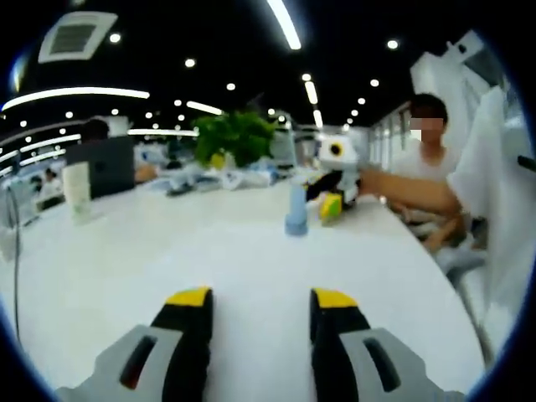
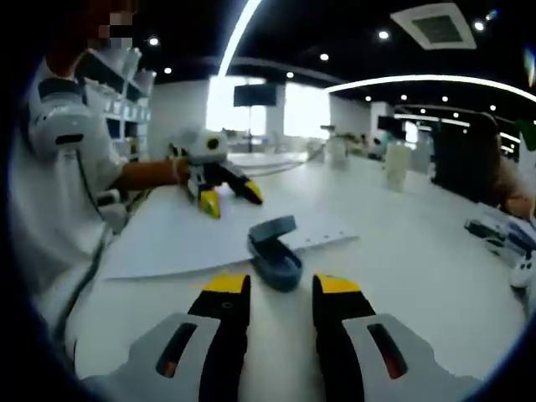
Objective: Pick up the paper insert the paper into the punch align the paper edges press the punch to punch holes
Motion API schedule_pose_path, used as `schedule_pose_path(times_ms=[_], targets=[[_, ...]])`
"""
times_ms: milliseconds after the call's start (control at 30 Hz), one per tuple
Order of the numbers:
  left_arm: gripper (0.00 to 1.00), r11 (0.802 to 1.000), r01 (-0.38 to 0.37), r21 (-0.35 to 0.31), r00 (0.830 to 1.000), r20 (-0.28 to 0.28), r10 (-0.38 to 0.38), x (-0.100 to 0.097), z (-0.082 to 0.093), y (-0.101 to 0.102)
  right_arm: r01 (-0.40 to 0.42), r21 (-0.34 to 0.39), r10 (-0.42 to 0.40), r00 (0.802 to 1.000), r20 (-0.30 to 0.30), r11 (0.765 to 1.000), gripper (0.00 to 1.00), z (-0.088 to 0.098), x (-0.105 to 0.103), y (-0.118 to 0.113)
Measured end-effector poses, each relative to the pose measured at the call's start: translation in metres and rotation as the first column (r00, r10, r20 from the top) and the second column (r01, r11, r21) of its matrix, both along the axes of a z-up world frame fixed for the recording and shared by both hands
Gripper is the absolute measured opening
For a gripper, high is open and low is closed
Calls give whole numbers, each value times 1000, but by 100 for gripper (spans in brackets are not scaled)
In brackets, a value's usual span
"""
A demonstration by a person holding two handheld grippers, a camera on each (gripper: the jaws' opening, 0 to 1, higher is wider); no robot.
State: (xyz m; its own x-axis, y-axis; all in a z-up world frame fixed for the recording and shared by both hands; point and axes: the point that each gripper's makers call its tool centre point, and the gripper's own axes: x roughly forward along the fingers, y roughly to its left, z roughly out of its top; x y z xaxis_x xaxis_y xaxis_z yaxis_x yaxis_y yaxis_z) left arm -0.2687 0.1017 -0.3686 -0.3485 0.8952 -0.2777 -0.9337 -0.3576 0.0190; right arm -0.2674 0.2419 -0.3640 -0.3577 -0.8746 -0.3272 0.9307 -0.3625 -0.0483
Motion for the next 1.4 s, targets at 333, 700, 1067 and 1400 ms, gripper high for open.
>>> schedule_pose_path(times_ms=[333,700,1067,1400], targets=[[47,1000,0,8,1000,13,-1,-5,-1,-1,-133,14,133,991,14,991,24,-7,0,-12],[47,1000,-7,5,1000,14,7,-8,-1,-1,-200,1,200,980,-1,980,23,-3,25,-10],[47,1000,-7,5,1000,13,7,-10,0,-1,-200,-5,200,980,-9,980,22,0,26,-10],[47,1000,-4,4,1000,6,4,-12,1,-1,-194,13,194,981,8,981,24,-4,25,-9]])
